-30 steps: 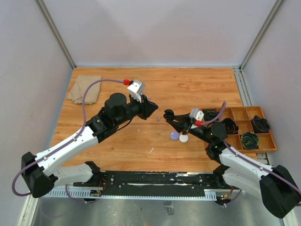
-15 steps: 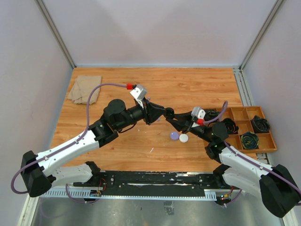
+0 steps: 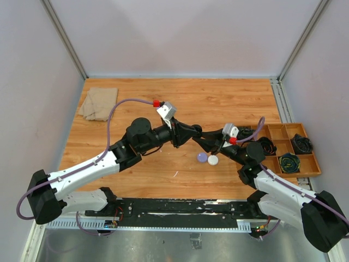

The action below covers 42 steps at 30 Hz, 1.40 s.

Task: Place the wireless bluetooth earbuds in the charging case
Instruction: Place the earbud in the charging case.

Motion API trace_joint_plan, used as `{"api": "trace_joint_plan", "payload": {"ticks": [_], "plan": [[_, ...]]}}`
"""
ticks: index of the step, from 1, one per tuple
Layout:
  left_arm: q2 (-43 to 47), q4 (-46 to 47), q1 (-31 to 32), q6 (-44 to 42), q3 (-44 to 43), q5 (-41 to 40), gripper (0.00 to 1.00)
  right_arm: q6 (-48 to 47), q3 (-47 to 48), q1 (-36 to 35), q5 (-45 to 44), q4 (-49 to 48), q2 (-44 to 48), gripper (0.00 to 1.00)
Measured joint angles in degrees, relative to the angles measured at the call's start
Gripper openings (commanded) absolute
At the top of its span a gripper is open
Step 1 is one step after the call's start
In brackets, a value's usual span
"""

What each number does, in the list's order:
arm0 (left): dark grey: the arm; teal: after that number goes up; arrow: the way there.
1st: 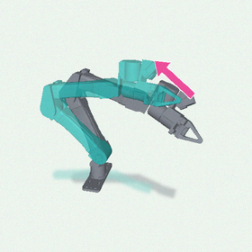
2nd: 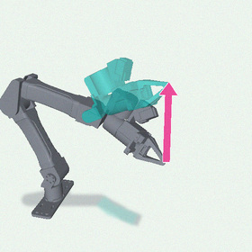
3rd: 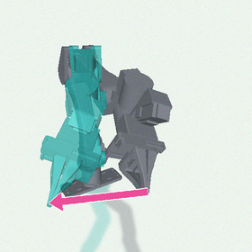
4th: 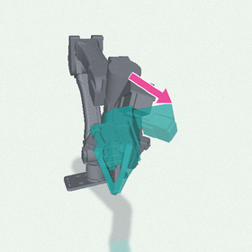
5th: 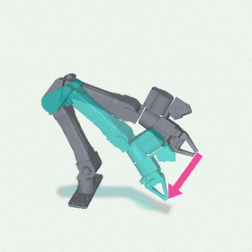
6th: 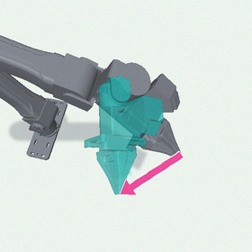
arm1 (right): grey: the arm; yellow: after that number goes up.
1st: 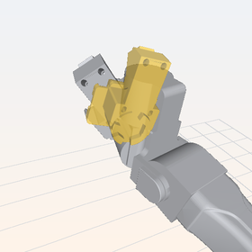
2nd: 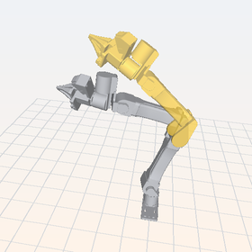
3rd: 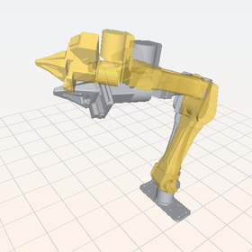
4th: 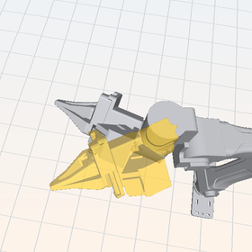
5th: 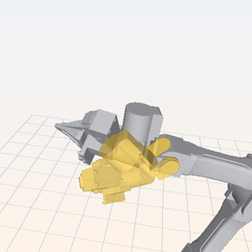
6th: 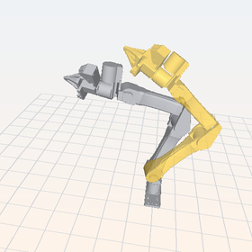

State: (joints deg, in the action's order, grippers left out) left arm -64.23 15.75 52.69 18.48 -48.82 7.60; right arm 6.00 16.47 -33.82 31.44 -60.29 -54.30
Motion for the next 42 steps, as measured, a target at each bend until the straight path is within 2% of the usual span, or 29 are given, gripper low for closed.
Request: {"api": "trace_joint_plan", "payload": {"ticks": [32,42], "plan": [[0.9,6.1,0.1,0.6,4.4,-1.9,0.25,1.1,0.0,0.0,0.0,-0.9,0.4,0.05],[0.7,7.1,0.1,1.4,5.3,-1.5,0.38,1.4,0.0,0.0,-0.2,-1.2,0.9,0.06]]}}
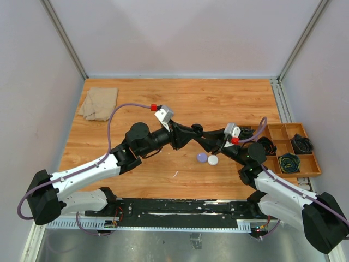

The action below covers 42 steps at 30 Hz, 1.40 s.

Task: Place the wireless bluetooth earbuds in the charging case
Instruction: Place the earbud in the charging case, then close the charging case.

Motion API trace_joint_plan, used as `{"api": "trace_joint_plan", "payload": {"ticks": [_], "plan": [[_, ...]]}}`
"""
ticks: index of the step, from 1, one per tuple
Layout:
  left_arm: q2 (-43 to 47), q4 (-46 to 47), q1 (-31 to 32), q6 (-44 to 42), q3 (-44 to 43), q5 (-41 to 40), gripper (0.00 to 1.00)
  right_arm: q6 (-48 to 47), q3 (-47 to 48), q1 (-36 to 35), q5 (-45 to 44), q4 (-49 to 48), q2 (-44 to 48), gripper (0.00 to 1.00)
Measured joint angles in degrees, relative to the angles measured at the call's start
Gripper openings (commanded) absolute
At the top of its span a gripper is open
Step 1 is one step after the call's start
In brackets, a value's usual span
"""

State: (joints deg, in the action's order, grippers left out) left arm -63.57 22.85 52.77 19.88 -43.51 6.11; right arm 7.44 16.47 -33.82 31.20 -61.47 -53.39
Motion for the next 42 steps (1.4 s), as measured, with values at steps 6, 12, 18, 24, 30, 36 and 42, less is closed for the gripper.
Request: {"api": "trace_joint_plan", "payload": {"ticks": [6,12,18,24,30,36,42], "plan": [[0.0,0.2,0.0,0.2,0.1,0.0,0.5,0.0,0.0,0.0,-0.1,0.1,0.1,0.06],[1.0,-0.9,0.1,0.4,0.1,-1.0,0.59,-0.2,0.0,0.0,-0.4,0.4,0.9,0.06],[2.7,-4.9,0.1,0.3,-0.2,-2.7,0.7,-0.3,0.0,0.0,-0.9,0.3,1.4,0.06],[2.8,-6.9,0.1,0.2,-0.7,-3.5,0.75,-0.3,0.0,0.0,-0.9,0.3,1.4,0.06],[2.2,-7.6,0.1,0.2,-2.2,-4.3,0.75,-0.4,0.0,0.0,-0.9,0.3,1.4,0.06],[2.2,-8.7,0.1,0.7,-2.5,-7.1,0.74,-0.5,0.0,0.0,-1.1,0.3,1.9,0.06],[2.2,-10.2,0.1,0.8,-2.5,-9.5,0.74,-0.8,-0.1,0.0,-1.3,0.3,2.2,0.06]]}}
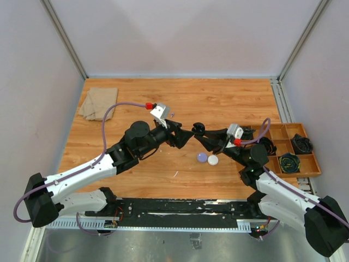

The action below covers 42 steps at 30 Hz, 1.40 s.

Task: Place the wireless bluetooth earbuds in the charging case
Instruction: Close the charging case.

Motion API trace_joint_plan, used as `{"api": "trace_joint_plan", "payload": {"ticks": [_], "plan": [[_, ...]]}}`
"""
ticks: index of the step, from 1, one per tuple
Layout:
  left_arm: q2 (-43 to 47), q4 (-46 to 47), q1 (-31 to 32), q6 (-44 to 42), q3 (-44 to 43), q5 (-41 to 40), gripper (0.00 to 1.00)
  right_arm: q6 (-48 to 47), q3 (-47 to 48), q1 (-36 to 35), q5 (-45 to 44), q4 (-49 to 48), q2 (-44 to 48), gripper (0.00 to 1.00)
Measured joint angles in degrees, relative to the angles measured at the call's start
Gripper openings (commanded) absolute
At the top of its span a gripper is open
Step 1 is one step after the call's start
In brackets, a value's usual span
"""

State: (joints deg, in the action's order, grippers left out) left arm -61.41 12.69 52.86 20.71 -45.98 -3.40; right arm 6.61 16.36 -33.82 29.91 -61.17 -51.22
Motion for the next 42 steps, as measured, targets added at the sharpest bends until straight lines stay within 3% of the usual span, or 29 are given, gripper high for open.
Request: {"api": "trace_joint_plan", "payload": {"ticks": [12,27,42], "plan": [[0.2,-2.9,-1.5,0.4,0.0,-0.8,0.74,-0.3,0.0,0.0,0.0,0.1,0.3,0.06],[4.3,-4.2,-13.5,7.3,0.0,21.3,0.91,-0.3,1.8,0.0,4.6,2.5,-4.8,0.05],[-3.8,2.5,-14.9,16.0,-0.6,35.1,0.88,2.6,5.6,0.0,11.3,2.7,-8.7,0.04]]}}
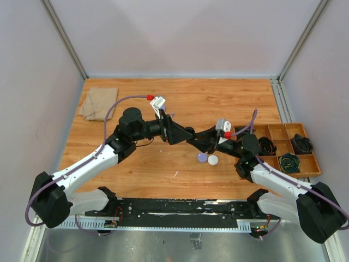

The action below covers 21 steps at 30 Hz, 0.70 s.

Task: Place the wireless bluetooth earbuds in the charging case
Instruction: Close the charging case.

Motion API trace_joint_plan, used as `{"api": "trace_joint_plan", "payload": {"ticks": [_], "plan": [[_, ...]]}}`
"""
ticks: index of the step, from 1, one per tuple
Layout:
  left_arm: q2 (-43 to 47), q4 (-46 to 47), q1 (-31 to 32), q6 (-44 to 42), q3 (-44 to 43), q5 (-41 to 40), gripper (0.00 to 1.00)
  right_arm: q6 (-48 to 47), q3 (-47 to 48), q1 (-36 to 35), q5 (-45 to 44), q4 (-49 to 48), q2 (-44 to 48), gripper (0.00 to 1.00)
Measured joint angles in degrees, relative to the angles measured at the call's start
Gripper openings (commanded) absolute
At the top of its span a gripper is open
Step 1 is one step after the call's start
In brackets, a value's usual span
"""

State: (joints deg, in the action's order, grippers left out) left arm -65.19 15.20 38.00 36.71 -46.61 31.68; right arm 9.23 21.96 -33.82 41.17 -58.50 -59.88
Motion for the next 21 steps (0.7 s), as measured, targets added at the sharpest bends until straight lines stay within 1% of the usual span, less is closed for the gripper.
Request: {"api": "trace_joint_plan", "payload": {"ticks": [8,16,21], "plan": [[-2.0,4.6,0.0,2.4,0.0,4.7,0.81,0.9,0.3,0.0,1.3,0.0,-1.3,0.04],[-1.7,6.7,-0.3,2.4,0.0,6.0,0.78,0.9,0.9,0.0,1.9,0.4,-1.0,0.05],[-0.2,9.6,-0.3,2.5,0.1,7.5,0.78,0.3,1.0,0.0,2.5,4.2,-0.8,0.05]]}}
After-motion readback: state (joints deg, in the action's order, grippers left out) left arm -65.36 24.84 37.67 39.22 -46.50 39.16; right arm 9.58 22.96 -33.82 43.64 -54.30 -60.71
